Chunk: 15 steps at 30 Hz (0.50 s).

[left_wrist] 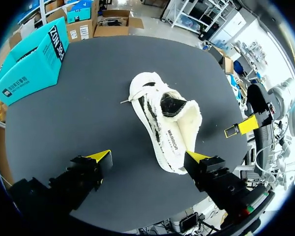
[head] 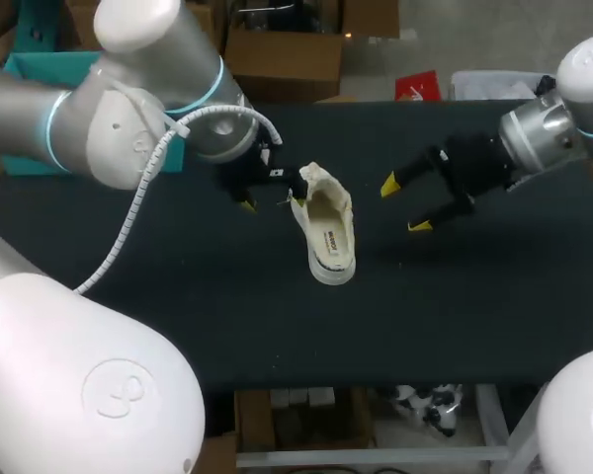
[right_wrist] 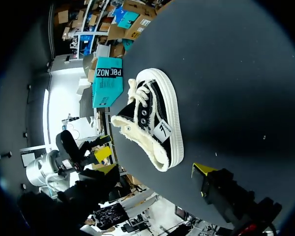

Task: Open the shoe tongue, take the insole out of the shoe, put the insole back into the shoe, and pack the shoe into the shoebox

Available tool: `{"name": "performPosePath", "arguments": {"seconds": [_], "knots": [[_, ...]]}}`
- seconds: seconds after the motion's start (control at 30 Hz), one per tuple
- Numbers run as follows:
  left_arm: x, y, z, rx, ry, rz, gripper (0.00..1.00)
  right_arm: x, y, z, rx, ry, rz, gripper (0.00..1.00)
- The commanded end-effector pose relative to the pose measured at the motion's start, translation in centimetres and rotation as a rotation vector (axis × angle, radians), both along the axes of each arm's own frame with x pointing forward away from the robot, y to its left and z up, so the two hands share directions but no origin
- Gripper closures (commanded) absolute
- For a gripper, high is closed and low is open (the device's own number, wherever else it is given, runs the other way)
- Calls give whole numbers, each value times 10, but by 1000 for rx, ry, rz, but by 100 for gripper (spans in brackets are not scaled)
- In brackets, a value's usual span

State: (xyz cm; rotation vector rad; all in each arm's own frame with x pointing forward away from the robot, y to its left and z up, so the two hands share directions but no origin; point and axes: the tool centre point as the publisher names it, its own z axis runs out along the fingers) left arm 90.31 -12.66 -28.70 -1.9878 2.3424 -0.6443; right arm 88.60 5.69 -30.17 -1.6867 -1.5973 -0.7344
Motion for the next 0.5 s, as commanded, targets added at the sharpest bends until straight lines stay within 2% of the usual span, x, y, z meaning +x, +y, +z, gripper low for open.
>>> {"name": "performPosePath", "arguments": {"seconds": [0.03, 0.1, 0.33, 0.5], "knots": [[0, -16, -8, 131, 7, 44, 0, 3, 3, 9, -31, 23, 148, 0], [-2, -21, -11, 143, 18, 48, 0, 1, 3, 12, -73, -5, 144, 0], [0, -28, -24, 153, 77, 79, 0, -17, -3, 21, -177, -192, 209, 0], [-1, -33, -34, 157, 115, 99, 0, -29, -9, 24, -238, -291, 279, 0]]}}
